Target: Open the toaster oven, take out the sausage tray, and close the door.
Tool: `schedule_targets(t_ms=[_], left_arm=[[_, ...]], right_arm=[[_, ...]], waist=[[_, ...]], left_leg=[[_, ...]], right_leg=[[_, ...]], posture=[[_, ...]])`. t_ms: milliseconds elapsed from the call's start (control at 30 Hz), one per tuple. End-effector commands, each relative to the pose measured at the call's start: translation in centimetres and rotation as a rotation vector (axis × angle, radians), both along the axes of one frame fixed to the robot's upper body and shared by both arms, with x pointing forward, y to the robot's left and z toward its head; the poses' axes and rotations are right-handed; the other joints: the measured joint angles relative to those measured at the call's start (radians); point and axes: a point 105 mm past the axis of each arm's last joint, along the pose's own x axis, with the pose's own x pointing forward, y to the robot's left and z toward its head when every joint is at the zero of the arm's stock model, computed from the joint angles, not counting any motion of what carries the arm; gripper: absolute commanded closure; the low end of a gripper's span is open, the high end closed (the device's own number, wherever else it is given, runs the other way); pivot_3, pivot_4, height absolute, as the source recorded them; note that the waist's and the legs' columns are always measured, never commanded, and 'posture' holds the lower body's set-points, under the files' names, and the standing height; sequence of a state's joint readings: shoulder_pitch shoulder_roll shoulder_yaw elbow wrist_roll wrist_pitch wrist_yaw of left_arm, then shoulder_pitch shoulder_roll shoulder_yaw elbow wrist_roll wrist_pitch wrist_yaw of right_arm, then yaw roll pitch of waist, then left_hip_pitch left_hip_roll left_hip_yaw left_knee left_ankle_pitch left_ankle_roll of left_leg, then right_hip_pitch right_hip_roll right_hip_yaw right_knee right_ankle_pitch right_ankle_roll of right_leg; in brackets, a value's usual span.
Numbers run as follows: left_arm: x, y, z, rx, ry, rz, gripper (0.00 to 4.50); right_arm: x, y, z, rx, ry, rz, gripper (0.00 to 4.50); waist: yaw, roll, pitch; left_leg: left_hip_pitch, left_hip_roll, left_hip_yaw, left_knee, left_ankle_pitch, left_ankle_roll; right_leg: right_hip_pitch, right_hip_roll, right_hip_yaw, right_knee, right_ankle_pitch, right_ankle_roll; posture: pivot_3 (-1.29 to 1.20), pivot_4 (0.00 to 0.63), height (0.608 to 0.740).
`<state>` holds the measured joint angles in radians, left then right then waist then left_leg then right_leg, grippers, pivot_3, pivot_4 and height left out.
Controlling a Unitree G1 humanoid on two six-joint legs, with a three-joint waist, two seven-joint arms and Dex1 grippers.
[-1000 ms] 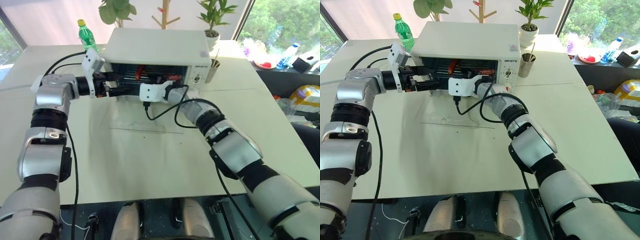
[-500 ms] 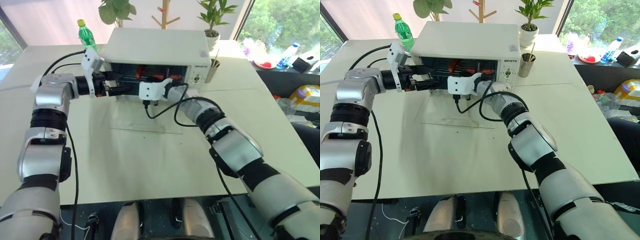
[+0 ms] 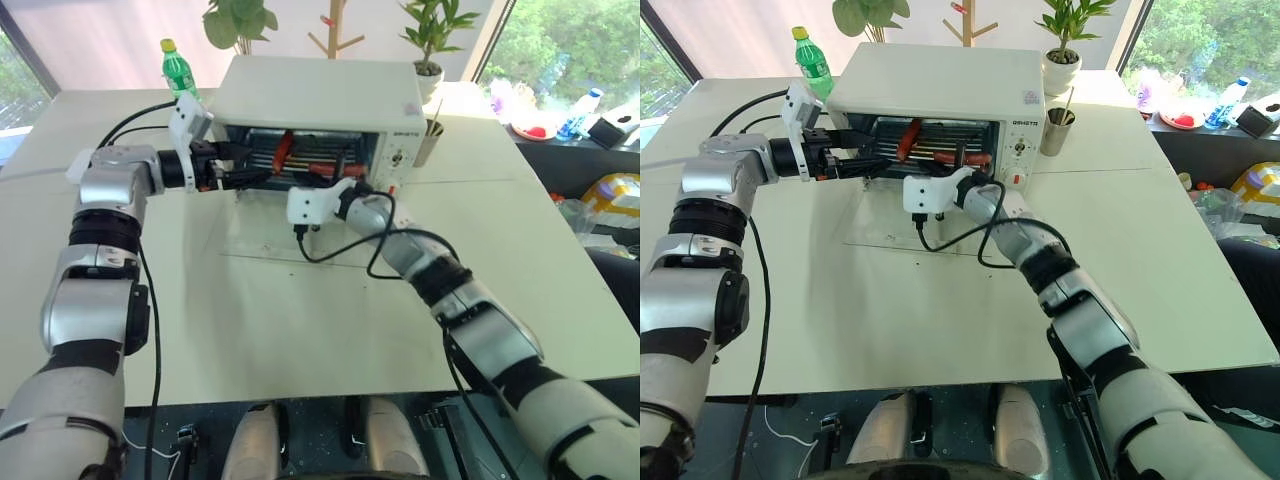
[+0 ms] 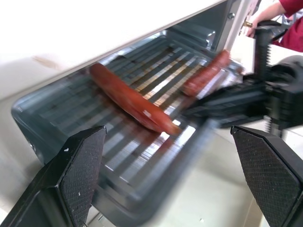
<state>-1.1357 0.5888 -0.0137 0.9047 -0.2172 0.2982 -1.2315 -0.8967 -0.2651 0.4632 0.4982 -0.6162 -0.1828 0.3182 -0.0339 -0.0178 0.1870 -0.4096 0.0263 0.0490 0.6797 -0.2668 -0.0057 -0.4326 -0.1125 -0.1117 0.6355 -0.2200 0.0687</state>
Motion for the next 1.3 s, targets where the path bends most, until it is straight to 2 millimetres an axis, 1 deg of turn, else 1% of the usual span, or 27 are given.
schedule_targets(t_ms=[33,300,367,433,533,667,800,867,1000,1033,1133,1233,1300], left_arm=[[0.1,0.7,2.0,0.006,-0.06,0.018,0.0],[-0.1,0.9,1.7,0.011,-0.047,0.011,0.0],[-0.3,1.1,1.6,0.009,-0.04,0.008,0.0],[-0.6,1.2,1.4,0.001,-0.019,-0.004,0.0],[-1.5,1.4,1.7,-0.039,0.018,-0.036,0.0],[-3.5,2.4,2.3,-0.109,0.092,-0.061,0.0],[-5.9,3.6,1.6,-0.155,0.192,-0.043,0.0],[-7.2,4.1,1.2,-0.187,0.252,-0.024,0.0],[-11.2,4.9,0.0,-0.277,0.411,0.02,0.0],[-11.7,5.0,-0.1,-0.306,0.443,0.041,0.0],[-12.4,5.0,-1.7,-0.407,0.556,0.144,0.0],[-13.1,3.8,-2.8,-0.446,0.567,0.161,0.0],[-12.8,2.9,-3.4,-0.504,0.577,0.162,0.0]], right_arm=[[-2.4,-0.1,0.3,-0.023,-0.024,0.067,4.43],[-4.6,-2.3,-0.5,-0.06,-0.051,0.072,4.43],[-5.2,-2.6,-0.7,-0.066,-0.051,0.085,4.43],[-6.1,-2.9,-0.9,-0.083,-0.056,0.115,4.43],[-7.1,-3.5,-0.9,-0.088,-0.063,0.139,4.43],[-8.2,-4.2,-0.6,-0.102,-0.094,0.173,4.43],[-9.1,-4.7,-0.5,-0.112,-0.122,0.213,4.43],[-9.8,-4.7,-0.3,-0.09,-0.127,0.251,4.43],[-10.2,-5.3,0.1,-0.081,-0.146,0.267,4.43],[-10.3,-5.4,0.1,-0.081,-0.147,0.271,4.43],[-10.7,-5.3,0.3,-0.077,-0.155,0.308,4.43],[-11.2,-5.2,0.7,-0.06,-0.161,0.351,4.43],[-11.7,-5.0,0.8,-0.058,-0.165,0.388,4.43]], waist=[[0.003,0.0,0.0],[0.02,-0.001,0.0],[0.022,-0.001,0.0],[0.022,-0.001,0.001],[0.02,-0.001,0.001],[0.02,-0.002,0.002],[0.02,-0.002,0.002],[0.021,-0.002,0.002],[0.019,-0.003,0.003],[0.02,-0.003,0.003],[0.024,-0.003,0.003],[0.024,-0.003,0.003],[0.024,-0.004,0.003]], left_leg=[[0.0,0.0,0.0,0.0,0.0,0.0],[0.0,0.0,0.0,0.0,-0.001,0.001],[0.0,0.0,0.0,0.0,-0.001,0.001],[0.0,0.0,0.0,0.001,-0.001,0.001],[0.0,0.0,0.0,0.0,-0.001,0.001],[0.0,0.0,0.0,0.0,-0.001,0.001],[0.0,0.001,0.0,0.0,-0.001,0.001],[0.0,0.002,-0.001,0.0,-0.001,0.001],[0.0,0.003,-0.001,0.0,-0.001,0.001],[0.0,0.003,-0.002,0.0,-0.001,0.001],[0.0,0.003,-0.003,0.001,0.0,0.0],[0.002,0.003,-0.004,0.002,0.0,0.0],[0.002,0.003,-0.004,0.002,0.001,-0.002]], right_leg=[[0.0,0.0,0.0,0.0,0.0,0.0],[0.0,0.0,0.0,-0.001,0.0,0.0],[0.0,0.0,0.0,-0.001,0.0,0.0],[0.0,0.0,0.0,-0.001,0.0,0.0],[0.0,0.0,0.0,-0.002,0.0,0.0],[0.0,0.0,0.0,-0.002,0.0,0.0],[0.0,0.0,0.0,-0.002,0.0,0.0],[0.0,0.0,0.0,-0.002,0.0,0.0],[0.0,0.0,0.0,-0.002,0.0,0.0],[0.0,0.0,0.001,-0.002,0.0,0.0],[0.001,0.0,0.0,-0.002,0.0,0.0],[0.004,0.0,0.0,-0.003,0.0,0.0],[0.004,-0.001,0.001,-0.003,0.0,0.0]], posture=[[0.0,0.15,0.717],[0.0,0.15,0.717],[0.0,0.15,0.717],[0.0,0.15,0.717],[0.0,0.15,0.717],[0.0,0.15,0.717],[0.0,0.15,0.717],[0.0,0.15,0.717],[0.0,0.15,0.717],[0.0,0.15,0.717],[0.0,0.15,0.717],[0.0,0.15,0.717],[0.0,0.15,0.717]])
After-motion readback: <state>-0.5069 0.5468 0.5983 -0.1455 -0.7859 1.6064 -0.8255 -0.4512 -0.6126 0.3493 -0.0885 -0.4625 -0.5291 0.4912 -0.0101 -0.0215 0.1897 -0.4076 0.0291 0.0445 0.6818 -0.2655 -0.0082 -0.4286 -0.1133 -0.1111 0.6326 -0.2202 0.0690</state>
